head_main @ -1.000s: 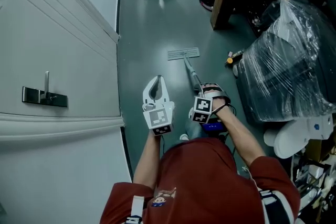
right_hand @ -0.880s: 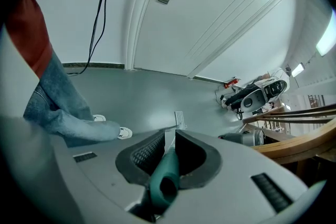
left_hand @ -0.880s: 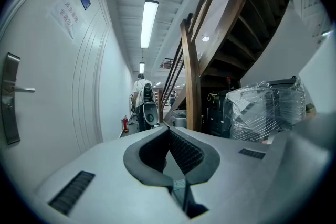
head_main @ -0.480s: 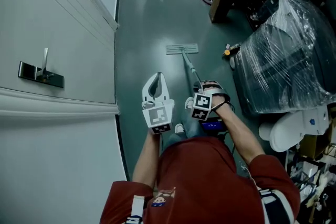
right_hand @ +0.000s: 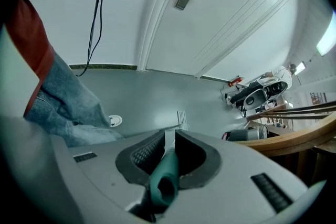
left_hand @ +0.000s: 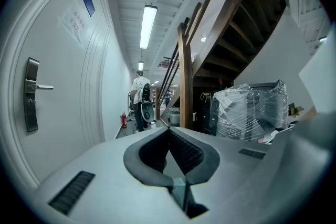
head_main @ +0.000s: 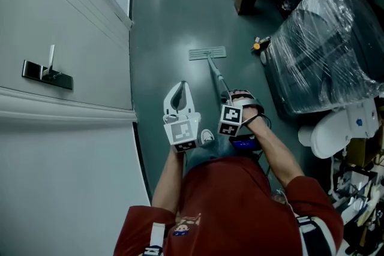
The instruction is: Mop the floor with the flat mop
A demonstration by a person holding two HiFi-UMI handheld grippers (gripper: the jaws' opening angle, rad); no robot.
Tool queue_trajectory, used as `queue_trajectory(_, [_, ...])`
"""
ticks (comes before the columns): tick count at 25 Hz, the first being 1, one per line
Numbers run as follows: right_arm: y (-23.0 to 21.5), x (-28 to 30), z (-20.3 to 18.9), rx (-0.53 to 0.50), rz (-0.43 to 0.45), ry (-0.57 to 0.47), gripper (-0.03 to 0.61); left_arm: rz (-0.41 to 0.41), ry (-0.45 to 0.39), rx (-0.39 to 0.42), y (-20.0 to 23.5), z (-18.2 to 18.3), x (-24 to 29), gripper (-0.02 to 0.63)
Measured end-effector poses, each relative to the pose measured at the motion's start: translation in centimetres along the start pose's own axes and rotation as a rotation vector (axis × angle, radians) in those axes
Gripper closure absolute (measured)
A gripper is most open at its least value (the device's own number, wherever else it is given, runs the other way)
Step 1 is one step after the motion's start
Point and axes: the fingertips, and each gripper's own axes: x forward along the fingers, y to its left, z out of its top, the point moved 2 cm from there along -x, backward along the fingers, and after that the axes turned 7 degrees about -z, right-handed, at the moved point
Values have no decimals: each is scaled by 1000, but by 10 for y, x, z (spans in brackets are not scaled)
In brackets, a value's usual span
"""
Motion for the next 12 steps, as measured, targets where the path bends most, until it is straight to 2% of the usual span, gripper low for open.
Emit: queue_trajectory(12, [59,-46,-38,-21,18,-14,508,37,22,5,-58,-17,-53,598])
